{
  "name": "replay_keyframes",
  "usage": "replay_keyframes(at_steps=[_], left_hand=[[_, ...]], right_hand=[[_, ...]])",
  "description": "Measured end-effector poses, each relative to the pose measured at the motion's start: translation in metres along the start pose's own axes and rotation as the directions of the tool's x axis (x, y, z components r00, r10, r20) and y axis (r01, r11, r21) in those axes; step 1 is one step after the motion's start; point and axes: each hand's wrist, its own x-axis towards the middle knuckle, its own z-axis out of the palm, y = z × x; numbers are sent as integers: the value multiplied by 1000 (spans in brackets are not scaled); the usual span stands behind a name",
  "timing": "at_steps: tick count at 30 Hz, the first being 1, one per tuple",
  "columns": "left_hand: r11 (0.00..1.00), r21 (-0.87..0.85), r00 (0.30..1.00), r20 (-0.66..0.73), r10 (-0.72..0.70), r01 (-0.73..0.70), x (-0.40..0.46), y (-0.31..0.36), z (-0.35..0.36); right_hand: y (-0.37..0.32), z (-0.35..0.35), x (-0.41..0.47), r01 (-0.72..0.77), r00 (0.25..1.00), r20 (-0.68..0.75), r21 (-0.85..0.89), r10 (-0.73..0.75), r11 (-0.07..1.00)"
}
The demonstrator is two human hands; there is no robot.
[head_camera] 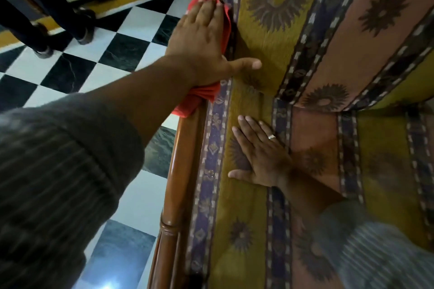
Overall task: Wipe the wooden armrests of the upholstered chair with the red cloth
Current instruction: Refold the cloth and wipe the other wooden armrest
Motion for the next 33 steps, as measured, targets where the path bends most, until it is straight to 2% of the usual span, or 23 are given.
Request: replay_keyframes(at_steps=[9, 13, 18, 26, 33], left_hand=[[999, 11, 999, 13, 47, -48, -58, 9, 0], [996, 24, 997, 16, 80, -81, -38, 2, -4], [999, -47, 1000, 0, 3, -3, -3, -1, -4], [987, -148, 997, -42, -67, 60, -7, 2, -5], [999, 43, 1000, 19, 10, -11, -5, 4, -9]], right_hand=[[0, -4, 2, 14, 1000, 5, 59, -15, 998], [0, -2, 2, 2, 1000, 1, 60, -2, 998], [2, 2, 2, 1, 1000, -25, 45, 0, 999], [0, 5, 1, -6, 1000, -15, 37, 7, 999], [1, 4, 5, -17, 1000, 11, -24, 17, 1000]])
